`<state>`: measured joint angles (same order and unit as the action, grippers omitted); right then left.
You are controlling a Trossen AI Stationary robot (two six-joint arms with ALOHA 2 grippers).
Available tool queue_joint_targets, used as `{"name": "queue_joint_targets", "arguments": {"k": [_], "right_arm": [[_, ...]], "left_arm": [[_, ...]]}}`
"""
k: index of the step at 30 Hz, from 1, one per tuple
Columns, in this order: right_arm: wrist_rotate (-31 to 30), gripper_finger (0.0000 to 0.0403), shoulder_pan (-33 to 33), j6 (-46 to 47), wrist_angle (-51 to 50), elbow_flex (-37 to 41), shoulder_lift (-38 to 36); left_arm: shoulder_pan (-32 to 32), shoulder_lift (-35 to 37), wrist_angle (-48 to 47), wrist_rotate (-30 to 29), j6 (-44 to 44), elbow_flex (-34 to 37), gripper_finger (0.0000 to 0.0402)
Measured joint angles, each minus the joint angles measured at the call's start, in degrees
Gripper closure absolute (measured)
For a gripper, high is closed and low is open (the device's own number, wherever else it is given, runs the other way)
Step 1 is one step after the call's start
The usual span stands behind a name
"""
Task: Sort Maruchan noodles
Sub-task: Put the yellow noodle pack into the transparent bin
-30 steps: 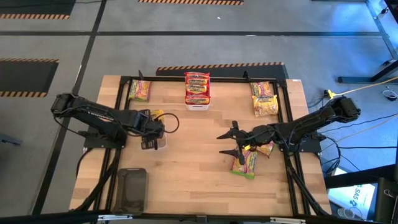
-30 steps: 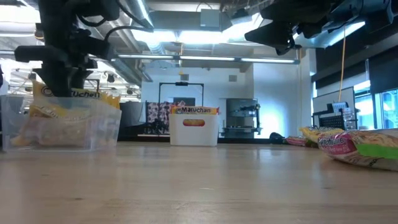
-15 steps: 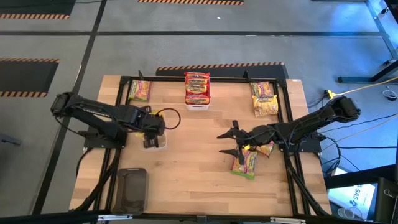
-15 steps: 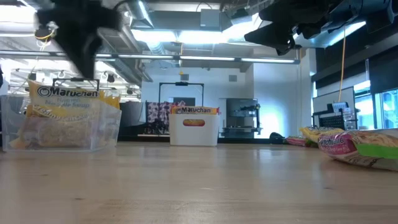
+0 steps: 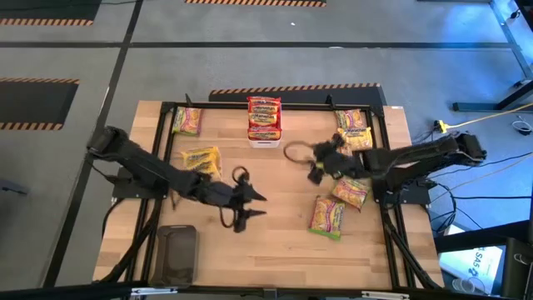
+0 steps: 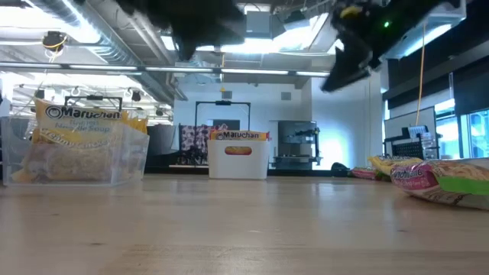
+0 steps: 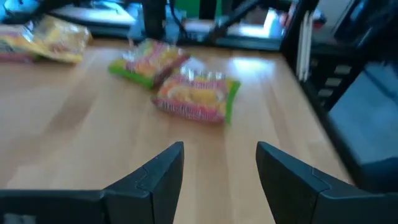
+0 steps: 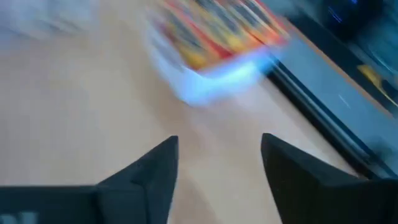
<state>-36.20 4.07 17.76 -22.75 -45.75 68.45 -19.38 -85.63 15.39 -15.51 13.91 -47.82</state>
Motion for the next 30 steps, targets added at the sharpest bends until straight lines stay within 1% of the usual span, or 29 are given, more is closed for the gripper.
{"name": "queue_joint_targets", "arguments": {"k": [3, 5, 7, 11, 14, 18, 20, 22, 25, 30], "right_arm": [[0.09, 0.0234, -7.62, 3.41, -12.79, -3.35, 0.00], [1.53, 0.0258, -13.43, 4.31, -17.88, -3.88, 0.00], [4.32, 0.0283, -19.29, 4.46, -20.28, -3.42, 0.02], [12.75, 0.0329, -30.28, 4.37, -22.23, -1.33, 0.94], [15.74, 0.0360, -35.69, 4.35, -23.60, -0.24, 2.47], [17.93, 0.0392, -39.42, 4.30, -24.02, 0.97, 4.99], [18.35, 0.0400, -40.64, 4.17, -24.47, 1.35, 6.58], [18.92, 0.0400, -41.87, 3.93, -25.37, 1.59, 8.67], [18.08, 0.0398, -42.89, 3.85, -27.00, 1.62, 11.79], [17.77, 0.0398, -42.73, 2.95, -26.38, 1.59, 15.42]], "left_arm": [[0.08, -5.60, 4.00, -0.08, -0.51, 0.04, 0.0207], [0.22, -8.67, 4.71, -0.11, 0.09, 0.07, 0.0207], [0.35, -11.59, 6.74, -0.07, 0.93, 0.10, 0.0207], [0.02, -14.91, 9.24, 0.00, 2.06, 0.08, 0.0207], [-0.47, -15.57, 9.75, 0.02, 2.38, 0.08, 0.0207], [-1.14, -15.57, 10.06, 0.08, 2.41, 0.05, 0.0207], [-1.35, -15.57, 10.53, 0.11, 2.41, 0.05, 0.0207], [-1.35, -15.55, 10.49, 0.15, 2.41, 0.05, 0.0207], [-1.33, -15.55, 10.48, 0.13, 2.41, 0.05, 0.0207], [-1.33, -15.55, 10.45, 0.13, 2.41, 0.05, 0.0207]]}}
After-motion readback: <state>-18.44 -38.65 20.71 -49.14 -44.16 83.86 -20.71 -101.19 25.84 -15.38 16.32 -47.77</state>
